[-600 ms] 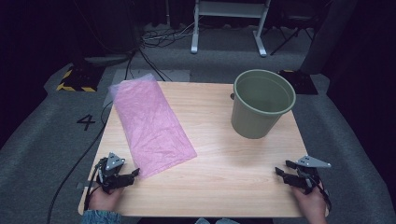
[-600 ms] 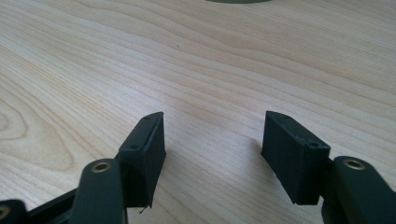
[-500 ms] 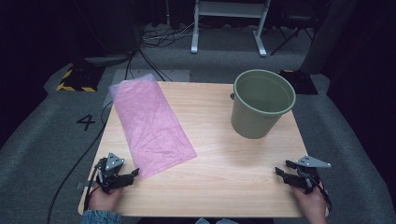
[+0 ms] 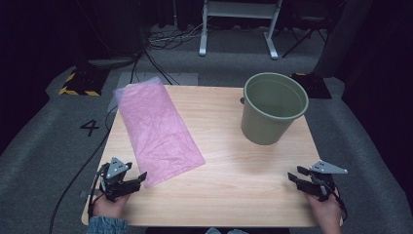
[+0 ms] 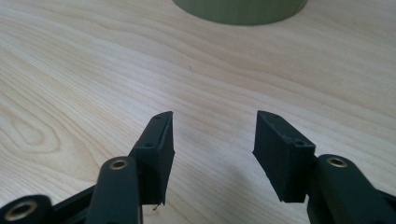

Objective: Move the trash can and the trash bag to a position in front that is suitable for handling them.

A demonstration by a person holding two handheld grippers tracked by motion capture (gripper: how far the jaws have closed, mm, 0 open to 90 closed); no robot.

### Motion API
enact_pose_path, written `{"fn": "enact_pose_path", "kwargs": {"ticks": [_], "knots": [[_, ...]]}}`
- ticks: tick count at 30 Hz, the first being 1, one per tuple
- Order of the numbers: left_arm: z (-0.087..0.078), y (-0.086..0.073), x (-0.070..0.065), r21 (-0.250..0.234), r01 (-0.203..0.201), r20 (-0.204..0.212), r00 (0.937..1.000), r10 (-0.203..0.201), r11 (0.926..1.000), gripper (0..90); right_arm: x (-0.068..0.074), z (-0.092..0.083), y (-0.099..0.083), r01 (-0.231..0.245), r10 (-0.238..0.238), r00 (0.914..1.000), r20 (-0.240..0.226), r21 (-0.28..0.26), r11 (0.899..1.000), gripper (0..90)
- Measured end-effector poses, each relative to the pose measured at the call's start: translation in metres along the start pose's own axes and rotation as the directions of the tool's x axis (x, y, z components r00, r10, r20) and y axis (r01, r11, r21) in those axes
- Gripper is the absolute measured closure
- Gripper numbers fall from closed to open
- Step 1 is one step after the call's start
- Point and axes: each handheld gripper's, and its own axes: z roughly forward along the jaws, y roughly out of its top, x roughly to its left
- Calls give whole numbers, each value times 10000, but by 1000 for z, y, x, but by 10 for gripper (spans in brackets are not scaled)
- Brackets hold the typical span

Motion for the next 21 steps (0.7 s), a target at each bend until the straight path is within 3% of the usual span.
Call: {"fn": "enact_pose_path", "kwargs": {"ticks": [5, 11, 12, 18, 21], "knots": [[4, 5, -9, 157, -419, 83, 9991, 418, 9990, 317, 2, -9, 12, 94, -99, 9999, -122, -365, 9993, 461], [6, 6, -7, 185, -344, 72, 9994, 342, 9992, 318, 6, -19, 30, 306, -325, 9991, -269, -687, 9972, 454], [7, 5, -6, 189, -320, 47, 9995, 319, 9993, 318, 7, -25, 42, 428, -464, 9983, -356, -974, 9943, 452], [8, -2, 2, 277, -140, -66, 9999, 142, 9995, 325, 10, -36, 69, 903, -1012, 9934, -538, -1771, 9800, 456], [6, -3, 4, 220, -85, -123, 9999, 88, 9997, 325, 11, -40, 85, 1212, -1339, 9894, -554, -1903, 9742, 457]]}}
